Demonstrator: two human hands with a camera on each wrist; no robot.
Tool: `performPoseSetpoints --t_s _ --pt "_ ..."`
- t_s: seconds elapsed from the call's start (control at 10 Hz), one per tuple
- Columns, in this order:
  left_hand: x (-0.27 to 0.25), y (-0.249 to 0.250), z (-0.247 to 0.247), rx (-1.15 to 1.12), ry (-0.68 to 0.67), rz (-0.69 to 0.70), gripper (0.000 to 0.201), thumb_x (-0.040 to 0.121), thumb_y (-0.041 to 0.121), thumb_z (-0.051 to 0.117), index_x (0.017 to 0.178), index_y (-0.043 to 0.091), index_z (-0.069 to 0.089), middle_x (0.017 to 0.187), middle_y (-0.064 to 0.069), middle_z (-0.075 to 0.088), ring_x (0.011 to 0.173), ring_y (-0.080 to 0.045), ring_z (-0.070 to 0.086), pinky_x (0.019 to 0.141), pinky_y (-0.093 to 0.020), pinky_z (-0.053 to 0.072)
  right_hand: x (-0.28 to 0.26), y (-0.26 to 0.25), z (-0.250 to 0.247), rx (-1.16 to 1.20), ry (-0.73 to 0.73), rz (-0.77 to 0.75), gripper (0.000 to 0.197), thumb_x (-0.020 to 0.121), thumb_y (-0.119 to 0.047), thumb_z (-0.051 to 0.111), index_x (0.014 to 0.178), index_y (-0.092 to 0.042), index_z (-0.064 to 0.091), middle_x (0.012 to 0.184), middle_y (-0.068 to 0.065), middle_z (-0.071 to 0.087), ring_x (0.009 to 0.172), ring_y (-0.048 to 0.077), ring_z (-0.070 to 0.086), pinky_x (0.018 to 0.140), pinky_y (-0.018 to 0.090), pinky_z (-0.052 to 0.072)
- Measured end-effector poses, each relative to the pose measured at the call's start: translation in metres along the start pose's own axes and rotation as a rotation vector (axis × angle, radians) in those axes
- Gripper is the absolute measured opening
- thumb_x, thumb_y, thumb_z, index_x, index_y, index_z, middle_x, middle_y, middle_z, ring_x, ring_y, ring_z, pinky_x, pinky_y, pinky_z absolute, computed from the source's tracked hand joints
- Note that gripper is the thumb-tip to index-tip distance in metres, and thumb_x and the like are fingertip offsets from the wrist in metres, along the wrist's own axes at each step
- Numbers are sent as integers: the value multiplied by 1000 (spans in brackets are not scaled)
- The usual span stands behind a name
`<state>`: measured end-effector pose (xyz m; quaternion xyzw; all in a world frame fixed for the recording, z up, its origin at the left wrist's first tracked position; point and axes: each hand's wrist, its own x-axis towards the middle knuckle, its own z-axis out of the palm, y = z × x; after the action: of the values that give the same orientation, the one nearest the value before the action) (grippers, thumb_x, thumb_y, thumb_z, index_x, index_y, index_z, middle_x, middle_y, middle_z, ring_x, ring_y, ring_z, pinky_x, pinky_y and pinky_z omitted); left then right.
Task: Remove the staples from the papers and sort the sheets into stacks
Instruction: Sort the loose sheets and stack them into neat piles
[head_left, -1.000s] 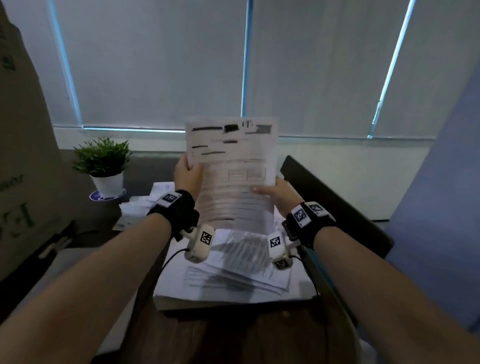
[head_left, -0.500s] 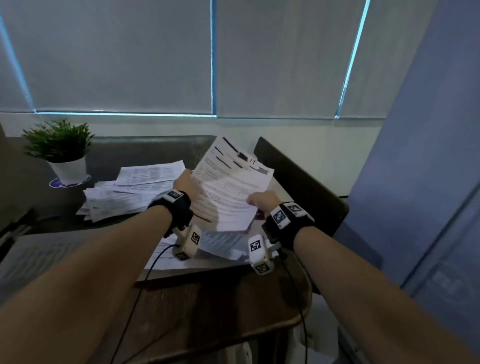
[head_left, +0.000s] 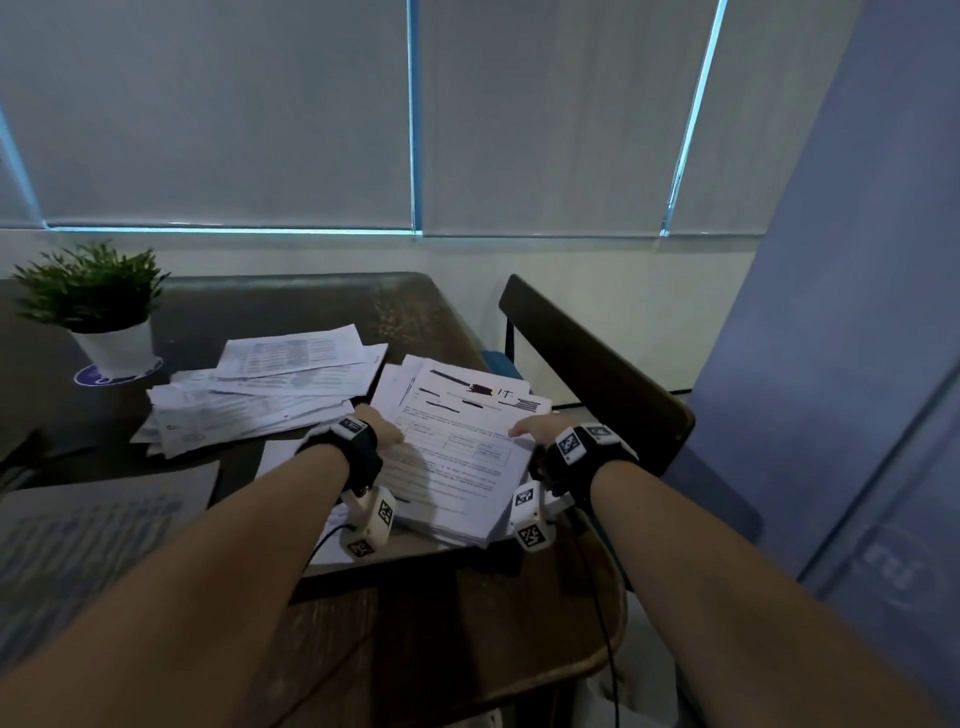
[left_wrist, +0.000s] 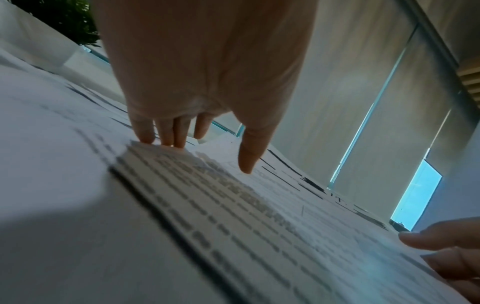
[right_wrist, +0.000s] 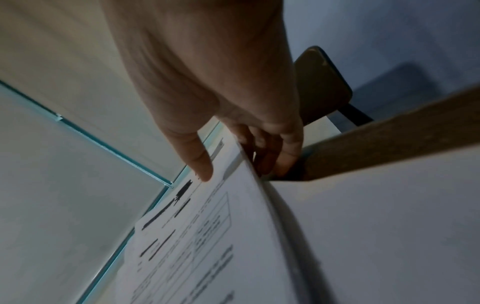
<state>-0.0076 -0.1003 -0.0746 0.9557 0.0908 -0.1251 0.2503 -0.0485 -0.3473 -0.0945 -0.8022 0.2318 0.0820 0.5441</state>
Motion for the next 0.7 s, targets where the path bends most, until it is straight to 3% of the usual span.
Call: performPoseSetpoints --t_s 0.1,0.2,0.3,0.4,0.5,0.6,0.7 --pt "55 -7 7 -150 1 66 77 77 33 75 137 0 39 137 -17 48 121 -35 49 99 -40 44 14 -9 2 -14 43 -9 54 89 -22 65 138 -4 51 142 16 50 131 32 48 88 30 43" --pt "59 -6 0 -143 -30 73 71 77 38 75 130 -1 48 131 -17 53 116 -35 53 96 -40 46 19 -24 10 -69 73 10 45 89 -16 68 130 -2 58 119 16 61 107 30 59 92 35 49" --pt "51 -5 -8 -182 70 106 65 74 39 76 122 1 54 119 -17 59 105 -34 58 88 -38 49 25 -27 16 -106 55 -56 45 87 -15 67 129 -2 58 128 16 60 107 29 59 93 37 49" --pt "53 -6 -11 -178 101 179 50 80 28 73 119 3 54 118 -15 59 107 -34 56 84 -35 47 28 -32 18 -229 50 -126 44 89 -12 62 131 -1 56 135 17 57 124 31 54 95 34 47" --pt "43 -3 -18 -227 146 329 37 84 10 65 118 1 53 120 -18 58 110 -34 55 86 -36 42 31 -37 20 -239 100 -169 37 88 -9 59 125 0 61 123 18 61 118 33 57 95 37 48" --pt "31 0 -37 -499 175 445 28 84 3 62 111 3 54 112 -17 59 102 -32 57 83 -39 44 31 -39 16 68 187 -280 28 83 -15 70 110 -8 68 103 8 67 101 30 64 83 37 53" --pt "10 4 -56 -850 140 487 24 82 -5 60 101 9 56 99 -16 61 92 -30 58 80 -43 48 14 -46 3 610 32 -341 40 78 -23 82 112 -7 70 108 11 72 92 28 70 78 38 58"
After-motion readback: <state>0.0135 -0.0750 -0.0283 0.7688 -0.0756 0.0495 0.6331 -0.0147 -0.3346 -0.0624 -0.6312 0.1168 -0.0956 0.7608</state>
